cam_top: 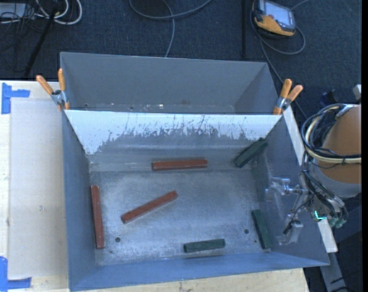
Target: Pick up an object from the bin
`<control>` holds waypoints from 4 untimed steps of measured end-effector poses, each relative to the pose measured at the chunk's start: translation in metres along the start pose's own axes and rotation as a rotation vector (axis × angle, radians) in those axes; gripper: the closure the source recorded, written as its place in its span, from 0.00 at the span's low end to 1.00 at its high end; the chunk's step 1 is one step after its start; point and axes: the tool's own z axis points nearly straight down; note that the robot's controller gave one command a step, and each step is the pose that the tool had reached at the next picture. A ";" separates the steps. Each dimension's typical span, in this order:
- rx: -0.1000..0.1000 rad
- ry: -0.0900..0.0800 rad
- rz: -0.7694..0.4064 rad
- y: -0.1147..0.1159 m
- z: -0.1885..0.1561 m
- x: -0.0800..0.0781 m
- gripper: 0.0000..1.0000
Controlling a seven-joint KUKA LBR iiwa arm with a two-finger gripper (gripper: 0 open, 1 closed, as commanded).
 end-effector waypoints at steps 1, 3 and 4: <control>0.003 -0.013 -0.077 0.018 -0.030 -0.055 0.00; 0.003 -0.018 -0.206 0.144 0.118 -0.004 0.00; 0.003 -0.007 -0.212 0.144 0.117 -0.001 1.00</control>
Offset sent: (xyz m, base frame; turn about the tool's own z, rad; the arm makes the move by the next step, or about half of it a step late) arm 0.0525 0.0165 0.0284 -0.0747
